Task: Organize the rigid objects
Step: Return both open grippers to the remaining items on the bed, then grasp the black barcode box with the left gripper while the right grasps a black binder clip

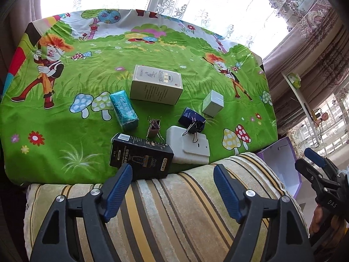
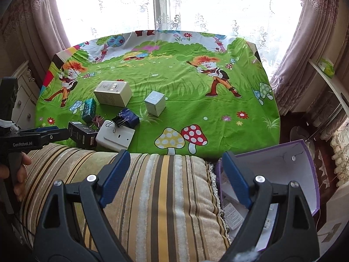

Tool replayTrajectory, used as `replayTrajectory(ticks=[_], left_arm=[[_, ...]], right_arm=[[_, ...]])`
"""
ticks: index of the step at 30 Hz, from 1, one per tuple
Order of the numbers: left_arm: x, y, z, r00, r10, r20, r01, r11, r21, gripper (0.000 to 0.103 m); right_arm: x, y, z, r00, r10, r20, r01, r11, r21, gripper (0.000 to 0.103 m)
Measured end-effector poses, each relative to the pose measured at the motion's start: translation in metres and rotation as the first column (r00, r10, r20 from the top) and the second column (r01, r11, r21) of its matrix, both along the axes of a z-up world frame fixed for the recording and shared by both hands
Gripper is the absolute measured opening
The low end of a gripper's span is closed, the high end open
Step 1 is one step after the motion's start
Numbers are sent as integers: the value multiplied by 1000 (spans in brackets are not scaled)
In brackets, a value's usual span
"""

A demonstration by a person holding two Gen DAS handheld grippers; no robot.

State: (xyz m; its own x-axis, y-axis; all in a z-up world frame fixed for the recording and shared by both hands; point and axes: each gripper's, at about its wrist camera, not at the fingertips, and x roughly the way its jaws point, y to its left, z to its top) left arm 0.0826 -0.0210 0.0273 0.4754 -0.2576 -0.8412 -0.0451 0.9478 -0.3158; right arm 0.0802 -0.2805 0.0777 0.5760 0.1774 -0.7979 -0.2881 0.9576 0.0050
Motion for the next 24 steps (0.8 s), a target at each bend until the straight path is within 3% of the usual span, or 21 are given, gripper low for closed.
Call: replayTrajectory(ticks=[12,20,24], left_arm=[[7,11,-20,996,-33,-83,40,995,87,86],[21,10,-32,991,-42,-125,58,990,130,103],[28,8,-39,987,-52,-154,76,985,157,103]], right_arm=[[15,32,-22,995,70,-70,-68,997,21,88],[33,51,-35,987,105,-124,-101,994,38,88],[44,61,-43,980,123,-158,-116,992,54,88]])
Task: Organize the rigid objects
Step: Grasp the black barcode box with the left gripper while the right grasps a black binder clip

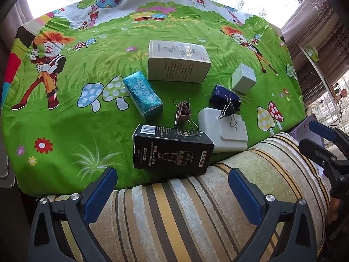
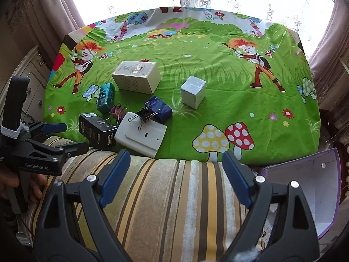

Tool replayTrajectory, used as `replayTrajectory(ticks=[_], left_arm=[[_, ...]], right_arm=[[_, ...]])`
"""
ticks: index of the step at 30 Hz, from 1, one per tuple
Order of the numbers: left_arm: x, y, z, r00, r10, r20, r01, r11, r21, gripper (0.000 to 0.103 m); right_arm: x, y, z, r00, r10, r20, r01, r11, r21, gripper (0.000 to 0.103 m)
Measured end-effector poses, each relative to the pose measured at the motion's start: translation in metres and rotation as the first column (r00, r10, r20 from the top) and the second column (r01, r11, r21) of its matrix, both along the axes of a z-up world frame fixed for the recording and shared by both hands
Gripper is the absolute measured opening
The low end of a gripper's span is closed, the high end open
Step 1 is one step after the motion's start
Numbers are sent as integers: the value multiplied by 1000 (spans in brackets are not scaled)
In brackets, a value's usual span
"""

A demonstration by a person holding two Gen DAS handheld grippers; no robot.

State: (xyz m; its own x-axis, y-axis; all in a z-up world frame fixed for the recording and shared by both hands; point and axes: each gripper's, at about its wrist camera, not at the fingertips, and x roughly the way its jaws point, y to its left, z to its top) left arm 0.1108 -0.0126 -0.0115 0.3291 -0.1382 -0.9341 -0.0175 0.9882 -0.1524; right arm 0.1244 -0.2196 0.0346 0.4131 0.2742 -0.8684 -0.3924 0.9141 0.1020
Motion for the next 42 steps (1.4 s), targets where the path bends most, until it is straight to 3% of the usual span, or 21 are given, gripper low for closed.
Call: replayTrajectory(ticks=[9,12,18,23,26,31,36,42], left_arm=[[15,0,-14,999,-14,-35,15,1000,16,103],[18,-1,-20,998,-22,-54,23,1000,14,103],[25,-1,-28,997,-38,-73,39,999,13,103],[30,-3,-36,995,-54,-88,54,998,7,103],[33,-3,-38,994,-52,-91,52,999,-4,103],[35,0,-41,995,-49,-91,48,999,-11,103],[35,0,-43,994,-58,-93,57,998,-14,103],[39,0,-46,994,-58,-92,56,998,-21,103]], right_arm=[[23,27,-16,998,43,-55,-43,999,9,88],[33,32,-24,994,37,-105,-31,998,53,88],[59,28,-42,973,-62,-221,93,987,131,88],[79,12,-61,927,-174,-332,242,954,179,86],[84,3,-64,914,-201,-353,276,945,177,83],[79,-9,-59,913,-253,-320,296,951,92,82],[76,-25,-61,893,-305,-331,350,933,84,82],[78,-33,-73,860,-353,-368,398,916,50,73]])
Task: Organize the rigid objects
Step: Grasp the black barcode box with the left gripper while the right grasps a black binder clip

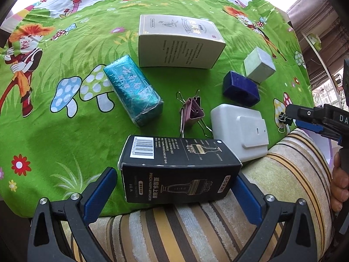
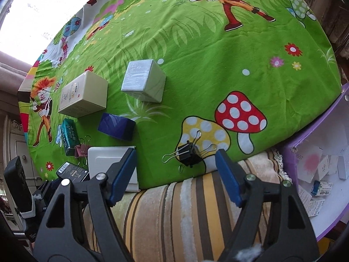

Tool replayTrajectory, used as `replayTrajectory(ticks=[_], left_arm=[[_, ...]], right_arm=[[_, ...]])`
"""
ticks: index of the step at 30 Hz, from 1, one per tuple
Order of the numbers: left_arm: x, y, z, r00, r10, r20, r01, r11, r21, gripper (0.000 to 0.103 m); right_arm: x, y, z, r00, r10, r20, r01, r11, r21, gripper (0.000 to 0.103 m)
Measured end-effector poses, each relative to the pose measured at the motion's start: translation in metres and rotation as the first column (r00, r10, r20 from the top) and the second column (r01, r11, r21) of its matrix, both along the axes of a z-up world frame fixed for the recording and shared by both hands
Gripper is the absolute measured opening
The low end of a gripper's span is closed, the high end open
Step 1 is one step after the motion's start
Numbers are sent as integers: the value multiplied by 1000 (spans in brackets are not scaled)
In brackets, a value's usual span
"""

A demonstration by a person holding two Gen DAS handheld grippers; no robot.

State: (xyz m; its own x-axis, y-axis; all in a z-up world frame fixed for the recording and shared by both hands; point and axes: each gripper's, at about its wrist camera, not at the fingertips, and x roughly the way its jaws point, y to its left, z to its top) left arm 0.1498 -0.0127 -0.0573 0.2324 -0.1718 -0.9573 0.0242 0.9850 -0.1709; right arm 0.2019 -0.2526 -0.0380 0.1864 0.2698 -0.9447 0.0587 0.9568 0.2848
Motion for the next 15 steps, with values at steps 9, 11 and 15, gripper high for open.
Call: replayTrajectory(ticks=[9,11,15], left_arm=[[2,1,-2,1000,3,4,-3,1000,-2,95],[1,1,-2,1000,5,5,-5,1000,-7,92],[-1,1,-1,1000,5,12,-4,1000,-9,91]], right_arm=[[7,-5,-16,997,-56,-46,58,997,52,54],[8,-3,-16,998,-49,-37,51,998,42,54],[10,1,-15,999,-40,-19,40,999,7,45]])
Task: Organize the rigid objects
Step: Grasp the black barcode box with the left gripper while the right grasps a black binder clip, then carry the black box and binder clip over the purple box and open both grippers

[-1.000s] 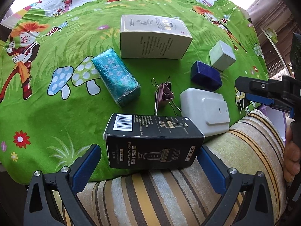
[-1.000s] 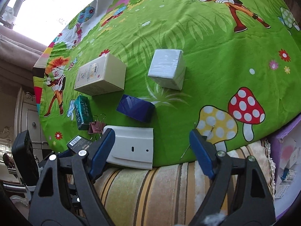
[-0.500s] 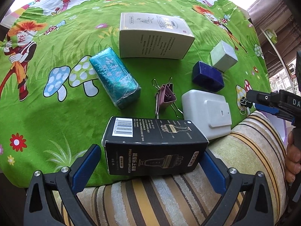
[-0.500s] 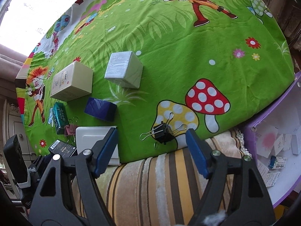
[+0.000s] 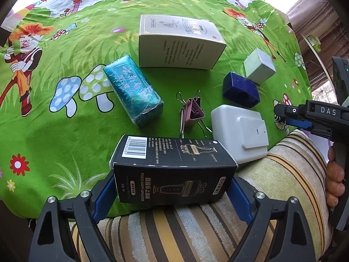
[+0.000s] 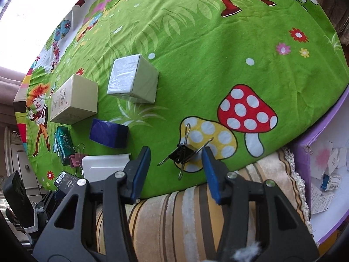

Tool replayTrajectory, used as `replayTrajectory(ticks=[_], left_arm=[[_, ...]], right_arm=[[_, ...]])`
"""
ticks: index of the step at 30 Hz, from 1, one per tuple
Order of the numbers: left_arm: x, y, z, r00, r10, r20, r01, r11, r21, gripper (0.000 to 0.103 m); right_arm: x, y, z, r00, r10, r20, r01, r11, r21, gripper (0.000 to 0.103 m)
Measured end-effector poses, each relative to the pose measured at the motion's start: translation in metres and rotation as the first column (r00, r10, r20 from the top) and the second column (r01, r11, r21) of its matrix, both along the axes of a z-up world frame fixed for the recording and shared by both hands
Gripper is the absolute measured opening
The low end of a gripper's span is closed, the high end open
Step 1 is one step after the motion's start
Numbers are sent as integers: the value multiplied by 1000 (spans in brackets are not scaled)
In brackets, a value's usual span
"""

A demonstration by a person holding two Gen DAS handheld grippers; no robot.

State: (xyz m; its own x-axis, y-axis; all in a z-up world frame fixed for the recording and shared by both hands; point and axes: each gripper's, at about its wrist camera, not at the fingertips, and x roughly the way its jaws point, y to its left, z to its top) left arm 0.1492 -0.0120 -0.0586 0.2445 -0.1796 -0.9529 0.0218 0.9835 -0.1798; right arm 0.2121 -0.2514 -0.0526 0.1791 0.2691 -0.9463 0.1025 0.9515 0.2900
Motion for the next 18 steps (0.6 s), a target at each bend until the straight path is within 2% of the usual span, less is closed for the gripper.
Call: replayTrajectory(ticks=[3,4,8,18], left_arm=[[-3,0,4,1000,4,12,-4,1000,-5,90],[-3,1,5,1000,8,17,-8,1000,-6,90],[-10,4,13,999,17,37,-17,1000,-2,90],[-24,-2,42,995,29,100,-27,1000,-14,90]], right_arm=[[3,1,-2,1000,5,1,-5,1000,-3,26],[2,2,-2,1000,10,5,-10,1000,-4,24],[2,7,0,999,34,26,-34,999,2,21],[-21,11,36,980,121,157,-114,992,-53,20]])
